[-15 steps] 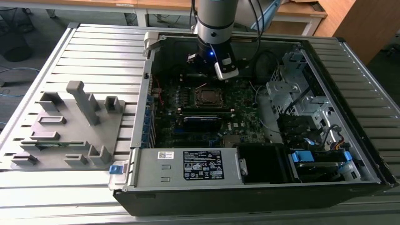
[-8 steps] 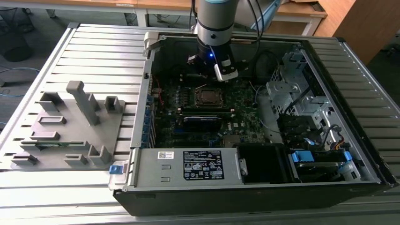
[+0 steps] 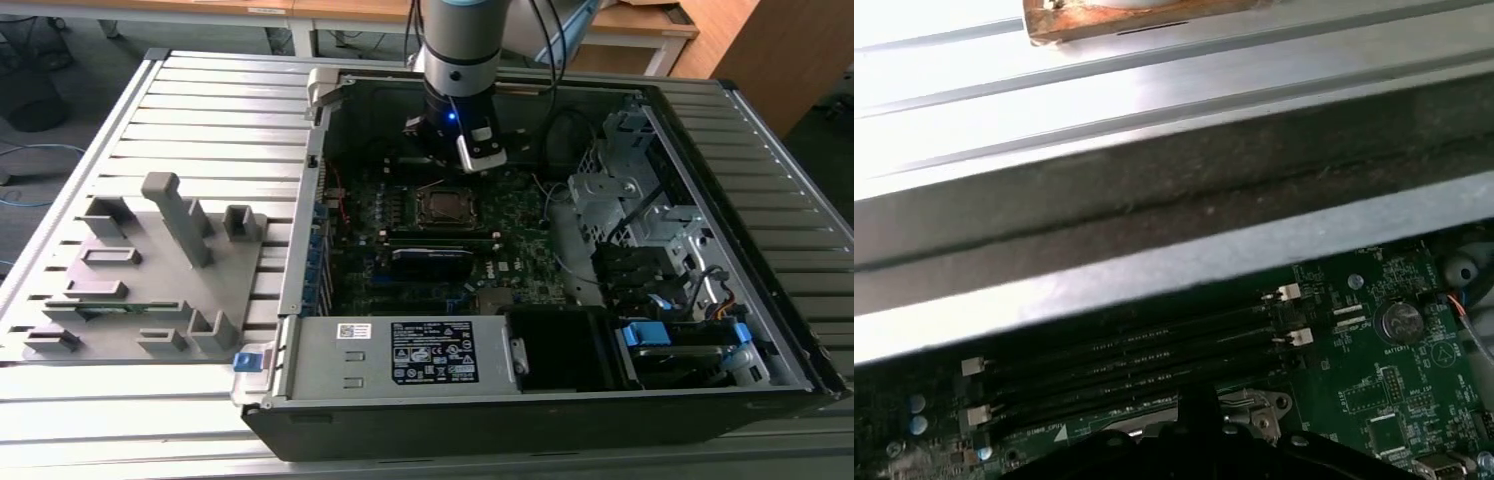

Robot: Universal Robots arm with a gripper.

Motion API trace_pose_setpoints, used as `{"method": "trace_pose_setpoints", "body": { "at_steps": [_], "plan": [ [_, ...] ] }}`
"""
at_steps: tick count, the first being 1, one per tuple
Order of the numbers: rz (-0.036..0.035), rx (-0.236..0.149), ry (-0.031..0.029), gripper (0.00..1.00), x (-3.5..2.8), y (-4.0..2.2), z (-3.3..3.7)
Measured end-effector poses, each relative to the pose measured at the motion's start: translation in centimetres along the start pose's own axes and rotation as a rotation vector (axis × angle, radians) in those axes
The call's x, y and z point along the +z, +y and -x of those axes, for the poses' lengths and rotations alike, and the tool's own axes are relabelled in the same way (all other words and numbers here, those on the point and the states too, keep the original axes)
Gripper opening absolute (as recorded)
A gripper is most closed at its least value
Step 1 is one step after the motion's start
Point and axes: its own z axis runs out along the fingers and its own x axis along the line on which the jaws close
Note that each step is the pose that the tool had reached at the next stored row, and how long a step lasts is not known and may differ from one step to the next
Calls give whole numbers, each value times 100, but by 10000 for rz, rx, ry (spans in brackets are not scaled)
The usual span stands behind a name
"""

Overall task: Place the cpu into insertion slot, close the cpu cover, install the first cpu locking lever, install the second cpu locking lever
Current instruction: 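Install the first cpu locking lever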

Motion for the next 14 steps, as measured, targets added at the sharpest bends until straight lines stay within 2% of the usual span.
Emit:
{"method": "trace_pose_setpoints", "body": {
  "at_steps": [7,14],
  "plan": [
    [-22,616,-120,11,14,21,6],
    [-27,774,-151,11,24,68,-6]
  ]
}}
